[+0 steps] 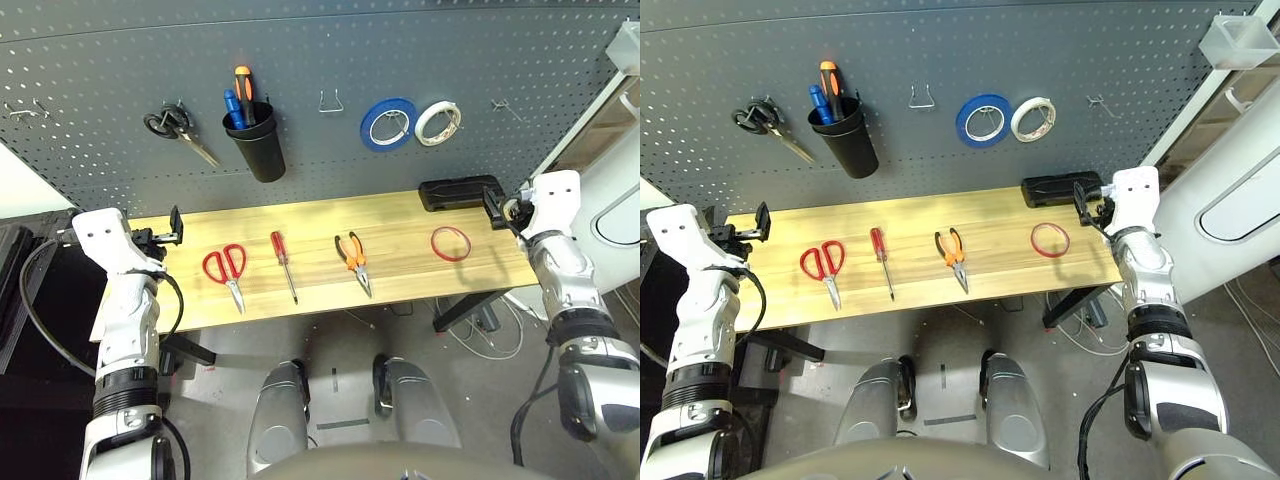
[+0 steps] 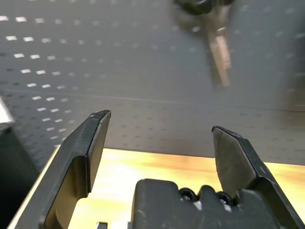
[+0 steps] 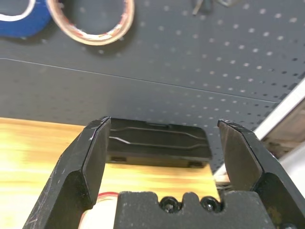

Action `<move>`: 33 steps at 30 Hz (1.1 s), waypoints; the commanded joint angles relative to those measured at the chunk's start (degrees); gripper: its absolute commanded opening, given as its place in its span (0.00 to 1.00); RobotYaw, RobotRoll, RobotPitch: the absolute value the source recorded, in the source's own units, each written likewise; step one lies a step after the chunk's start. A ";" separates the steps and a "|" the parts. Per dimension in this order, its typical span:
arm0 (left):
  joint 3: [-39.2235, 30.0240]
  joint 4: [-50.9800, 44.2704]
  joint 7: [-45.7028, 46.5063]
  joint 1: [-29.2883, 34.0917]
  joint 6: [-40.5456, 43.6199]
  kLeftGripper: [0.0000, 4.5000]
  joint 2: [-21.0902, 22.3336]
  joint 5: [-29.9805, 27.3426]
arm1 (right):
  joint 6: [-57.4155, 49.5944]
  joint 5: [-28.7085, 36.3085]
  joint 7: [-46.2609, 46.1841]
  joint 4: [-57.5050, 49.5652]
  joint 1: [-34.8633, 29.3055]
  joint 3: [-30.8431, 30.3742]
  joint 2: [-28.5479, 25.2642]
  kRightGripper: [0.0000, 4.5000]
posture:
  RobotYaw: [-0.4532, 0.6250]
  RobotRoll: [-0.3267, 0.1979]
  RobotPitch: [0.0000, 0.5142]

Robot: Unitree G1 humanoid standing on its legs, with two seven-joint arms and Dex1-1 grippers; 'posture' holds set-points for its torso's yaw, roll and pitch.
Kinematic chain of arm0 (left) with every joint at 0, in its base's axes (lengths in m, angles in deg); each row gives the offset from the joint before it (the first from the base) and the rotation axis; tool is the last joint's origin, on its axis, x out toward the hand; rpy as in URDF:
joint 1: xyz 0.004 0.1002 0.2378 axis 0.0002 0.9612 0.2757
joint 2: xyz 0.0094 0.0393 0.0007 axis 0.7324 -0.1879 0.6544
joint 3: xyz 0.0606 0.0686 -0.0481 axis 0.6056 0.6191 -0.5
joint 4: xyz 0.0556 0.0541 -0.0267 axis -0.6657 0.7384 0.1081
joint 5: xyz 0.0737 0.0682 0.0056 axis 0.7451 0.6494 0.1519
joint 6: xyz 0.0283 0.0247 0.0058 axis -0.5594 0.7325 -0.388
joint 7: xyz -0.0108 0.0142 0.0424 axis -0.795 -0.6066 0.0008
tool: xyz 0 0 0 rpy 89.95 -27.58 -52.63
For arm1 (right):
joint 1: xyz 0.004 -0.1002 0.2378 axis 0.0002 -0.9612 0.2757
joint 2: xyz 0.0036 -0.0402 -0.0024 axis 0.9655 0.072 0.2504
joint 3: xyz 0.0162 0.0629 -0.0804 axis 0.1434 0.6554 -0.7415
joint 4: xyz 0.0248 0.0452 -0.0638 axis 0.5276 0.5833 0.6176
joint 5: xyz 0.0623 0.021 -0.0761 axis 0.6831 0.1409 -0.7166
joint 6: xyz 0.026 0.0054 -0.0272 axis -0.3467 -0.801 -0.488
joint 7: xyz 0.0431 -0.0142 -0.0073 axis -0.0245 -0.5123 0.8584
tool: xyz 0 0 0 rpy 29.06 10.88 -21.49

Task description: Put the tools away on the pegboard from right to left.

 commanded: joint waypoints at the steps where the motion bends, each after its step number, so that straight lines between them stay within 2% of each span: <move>1: 0.61 -2.22 -8.37 0.97 3.26 1.00 2.69 -4.14 | -7.04 0.30 0.32 -5.53 -2.13 -1.06 0.19 0.99 | 0.41 0.62 0.25; 5: 2.71 -4.69 -16.16 1.19 7.50 1.00 5.23 -6.93 | -17.55 -2.89 -2.98 -12.82 -3.43 -2.79 -0.76 0.99 | 0.39 0.62 0.30; 9: 6.05 -8.47 -24.94 1.13 9.65 1.00 7.59 -8.71 | -29.59 -2.33 -1.31 -19.31 -3.90 -4.22 -1.59 0.99 | 0.38 0.62 0.35; 17: 12.32 -15.81 -35.37 0.19 16.73 1.00 11.25 -11.16 | -48.90 -2.68 2.95 -23.78 -0.47 -9.45 -3.58 0.99 | 0.37 0.62 0.43; 24: 16.15 -20.73 -39.23 0.66 20.53 1.00 11.71 -11.62 | -53.38 -4.02 4.19 -18.68 3.63 -11.97 -3.12 0.99 | 0.37 0.62 0.48; 33: 19.00 -21.43 -42.70 1.52 19.98 1.00 12.47 -11.01 | -46.27 -6.66 1.02 -1.86 10.29 -13.23 1.48 0.99 | 0.39 0.62 0.55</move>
